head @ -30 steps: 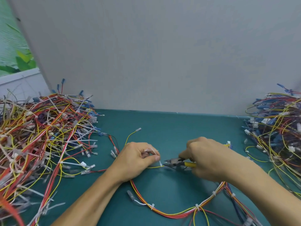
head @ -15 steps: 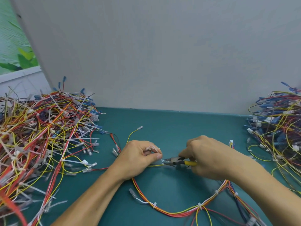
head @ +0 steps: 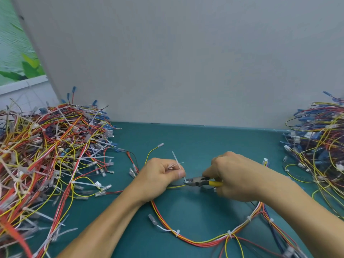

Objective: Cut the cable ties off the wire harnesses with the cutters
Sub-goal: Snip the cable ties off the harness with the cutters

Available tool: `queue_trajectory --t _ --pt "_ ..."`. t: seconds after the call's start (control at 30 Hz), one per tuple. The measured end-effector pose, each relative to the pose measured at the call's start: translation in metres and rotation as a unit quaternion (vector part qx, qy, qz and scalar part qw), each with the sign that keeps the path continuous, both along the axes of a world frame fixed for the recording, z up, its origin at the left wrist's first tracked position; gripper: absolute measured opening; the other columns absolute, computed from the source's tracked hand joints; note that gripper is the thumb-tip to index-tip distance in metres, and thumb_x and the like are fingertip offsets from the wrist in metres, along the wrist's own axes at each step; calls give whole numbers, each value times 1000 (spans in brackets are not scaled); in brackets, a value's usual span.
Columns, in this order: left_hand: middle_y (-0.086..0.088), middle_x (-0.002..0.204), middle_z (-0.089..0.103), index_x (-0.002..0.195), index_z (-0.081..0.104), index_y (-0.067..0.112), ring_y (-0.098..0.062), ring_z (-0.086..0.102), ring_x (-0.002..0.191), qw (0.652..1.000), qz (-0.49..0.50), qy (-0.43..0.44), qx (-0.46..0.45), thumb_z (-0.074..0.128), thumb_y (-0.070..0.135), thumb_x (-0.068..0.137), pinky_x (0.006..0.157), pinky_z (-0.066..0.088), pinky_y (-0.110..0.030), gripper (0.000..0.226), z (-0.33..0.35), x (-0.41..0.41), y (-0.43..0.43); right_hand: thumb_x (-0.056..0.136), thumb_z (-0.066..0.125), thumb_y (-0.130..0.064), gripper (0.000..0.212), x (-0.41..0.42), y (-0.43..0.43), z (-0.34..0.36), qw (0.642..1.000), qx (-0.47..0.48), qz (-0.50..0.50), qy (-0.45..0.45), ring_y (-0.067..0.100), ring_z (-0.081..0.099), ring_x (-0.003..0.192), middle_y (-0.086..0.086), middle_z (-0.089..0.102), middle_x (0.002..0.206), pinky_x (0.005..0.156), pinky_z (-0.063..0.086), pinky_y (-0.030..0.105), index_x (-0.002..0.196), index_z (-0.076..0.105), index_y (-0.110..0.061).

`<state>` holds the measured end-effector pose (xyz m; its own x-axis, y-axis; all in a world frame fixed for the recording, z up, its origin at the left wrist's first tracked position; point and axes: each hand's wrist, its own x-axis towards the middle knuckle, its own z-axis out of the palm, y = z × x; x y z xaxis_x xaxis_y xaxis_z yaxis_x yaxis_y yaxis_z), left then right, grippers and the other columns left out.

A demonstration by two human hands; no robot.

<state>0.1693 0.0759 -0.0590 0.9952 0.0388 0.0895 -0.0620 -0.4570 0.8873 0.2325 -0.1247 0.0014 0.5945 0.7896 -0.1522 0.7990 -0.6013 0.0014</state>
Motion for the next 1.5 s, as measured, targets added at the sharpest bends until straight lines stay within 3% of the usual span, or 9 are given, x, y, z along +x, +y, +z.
queue_trajectory --t 0.2,0.37,0.6,0.7,0.77,0.83,0.93,1.07,1.5 --pt "6 64 57 68 69 21 -13 45 64 997 2 16 -72 66 28 84 67 35 -30 18 2 2 2 77 53 -21 12 -1 3 8 1000 0 4 8 27 53 82 3 55 79 66 50 42 70 46 -29" --pt "15 53 51 70 67 17 -1 38 50 997 1 11 -74 61 13 91 52 31 -13 23 1 3 4 74 54 -19 17 -1 6 14 1000 -16 -2 13 28 52 77 5 54 71 62 49 42 61 43 -25" --pt "14 43 42 69 68 17 0 31 44 993 -22 11 -116 61 22 87 46 26 -10 20 2 3 5 70 57 -16 17 2 11 21 999 -31 -2 18 22 46 65 2 46 58 54 43 35 60 45 -22" --pt "15 51 55 72 70 16 3 44 50 993 -35 1 -114 64 22 84 53 34 -8 15 2 2 6 72 55 -15 13 2 10 20 999 -33 9 9 26 53 74 -2 46 63 58 47 35 73 55 -28" --pt "13 67 68 72 73 16 4 57 65 992 -37 3 -121 70 14 82 65 41 -7 10 2 1 6 75 53 -15 30 1 10 16 999 -48 16 1 29 56 82 -4 44 71 65 52 38 97 64 -32" --pt "8 75 73 68 75 21 1 63 73 992 -36 8 -118 71 4 81 72 44 -9 22 2 1 6 78 53 -16 34 -1 9 10 998 -53 28 -17 29 57 88 -2 47 81 69 52 40 106 63 -32" --pt "7 79 75 61 73 27 -3 67 82 996 -39 13 -75 70 2 82 78 49 -14 32 3 0 6 79 53 -18 23 -3 3 -3 997 -50 46 -42 28 55 87 -3 44 84 63 45 34 99 60 -27" --pt "10 80 74 72 75 20 0 66 80 999 -46 15 -20 71 8 83 78 49 -14 17 3 0 4 78 50 -20 9 -8 -5 -20 996 -36 63 -48 23 41 74 -6 33 78 59 32 30 79 43 -25" --pt "2 84 75 66 73 25 -7 66 84 999 -38 19 -21 71 10 83 87 50 -28 23 5 -1 5 75 53 -20 10 -6 -13 -19 999 10 36 15 22 50 80 -4 47 88 70 47 38 84 56 -18"
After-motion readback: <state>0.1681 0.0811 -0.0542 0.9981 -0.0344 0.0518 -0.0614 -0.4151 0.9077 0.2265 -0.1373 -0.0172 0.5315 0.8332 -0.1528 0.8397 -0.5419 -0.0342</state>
